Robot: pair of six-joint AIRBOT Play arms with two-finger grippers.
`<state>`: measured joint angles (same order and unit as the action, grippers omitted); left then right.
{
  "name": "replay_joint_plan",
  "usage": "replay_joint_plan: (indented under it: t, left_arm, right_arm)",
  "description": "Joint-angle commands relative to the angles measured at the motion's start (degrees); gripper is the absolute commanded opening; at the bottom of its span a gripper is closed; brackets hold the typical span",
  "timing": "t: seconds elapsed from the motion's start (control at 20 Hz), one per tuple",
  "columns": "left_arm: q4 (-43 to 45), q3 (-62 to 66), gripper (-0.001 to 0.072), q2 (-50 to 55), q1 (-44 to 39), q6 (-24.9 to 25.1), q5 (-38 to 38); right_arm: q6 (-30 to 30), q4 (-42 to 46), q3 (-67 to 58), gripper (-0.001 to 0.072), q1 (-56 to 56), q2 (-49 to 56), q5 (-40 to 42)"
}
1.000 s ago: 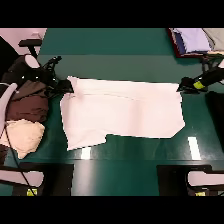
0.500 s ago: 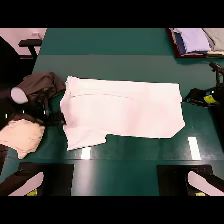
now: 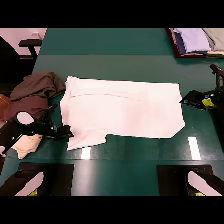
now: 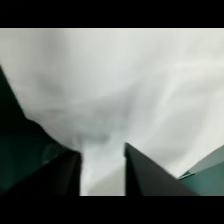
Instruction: Fold the shirts.
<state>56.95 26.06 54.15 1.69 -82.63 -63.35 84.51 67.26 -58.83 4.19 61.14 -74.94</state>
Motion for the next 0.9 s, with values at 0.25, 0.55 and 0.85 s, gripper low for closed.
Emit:
replay_joint_plan:
  t: [0.25, 0.55, 0.85]
  left_arm:
    - [-5.07, 6.01, 0.0024, -2.40, 0.00, 3.61, -2.21]
    - [-5.07, 7.43, 0.0025, -2.80, 0.00, 3.63, -2.21]
    - [-3.50, 7.63, 0.0024, -2.80, 0.02, 4.85, -3.52]
  right_arm:
    - [0.04, 3.78, 11.04, 0.0432, 7.91, -3.34, -6.82]
    - [-1.66, -4.76, 26.73, 0.0460, 13.07, -1.33, -1.25]
    - [-2.21, -7.54, 27.67, 0.0145, 4.04, 6.27, 7.04]
